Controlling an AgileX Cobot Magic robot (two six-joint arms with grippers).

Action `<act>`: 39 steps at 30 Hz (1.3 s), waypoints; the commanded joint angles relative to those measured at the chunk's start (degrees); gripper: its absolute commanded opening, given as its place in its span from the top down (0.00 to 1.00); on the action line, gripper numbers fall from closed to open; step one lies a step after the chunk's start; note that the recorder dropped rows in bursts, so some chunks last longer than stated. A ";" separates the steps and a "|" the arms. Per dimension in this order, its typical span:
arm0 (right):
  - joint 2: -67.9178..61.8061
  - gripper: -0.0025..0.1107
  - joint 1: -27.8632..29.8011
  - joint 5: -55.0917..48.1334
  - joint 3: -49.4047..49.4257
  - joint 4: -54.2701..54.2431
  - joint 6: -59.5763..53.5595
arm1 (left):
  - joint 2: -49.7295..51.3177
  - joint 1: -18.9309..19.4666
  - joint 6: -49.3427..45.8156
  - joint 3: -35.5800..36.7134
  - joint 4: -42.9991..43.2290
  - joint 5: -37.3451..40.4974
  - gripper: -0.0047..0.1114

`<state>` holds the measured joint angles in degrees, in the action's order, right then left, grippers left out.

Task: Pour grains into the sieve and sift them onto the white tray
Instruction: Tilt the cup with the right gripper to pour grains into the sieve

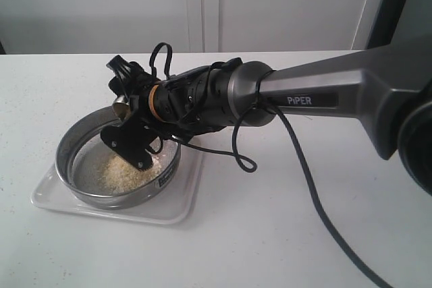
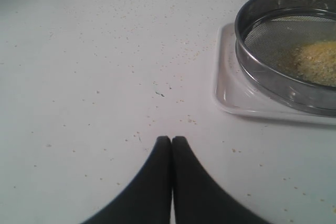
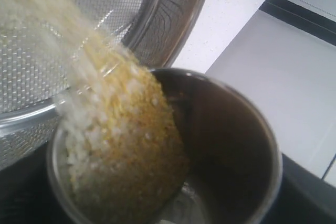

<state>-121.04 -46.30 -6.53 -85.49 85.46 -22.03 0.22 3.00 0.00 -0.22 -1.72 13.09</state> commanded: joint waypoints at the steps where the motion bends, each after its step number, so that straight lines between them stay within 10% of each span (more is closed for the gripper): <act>1: 0.38 0.98 0.03 -0.83 -0.69 2.06 -0.23 | -0.22 -0.32 0.00 0.22 -0.34 0.23 0.96; 39: 0.38 0.98 -4.39 -8.25 -0.69 14.49 -8.05 | -0.22 -0.32 0.00 0.22 -0.34 0.23 0.96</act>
<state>-121.04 -49.74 -13.12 -85.49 99.40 -26.90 0.22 3.00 0.00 -0.22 -1.72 13.09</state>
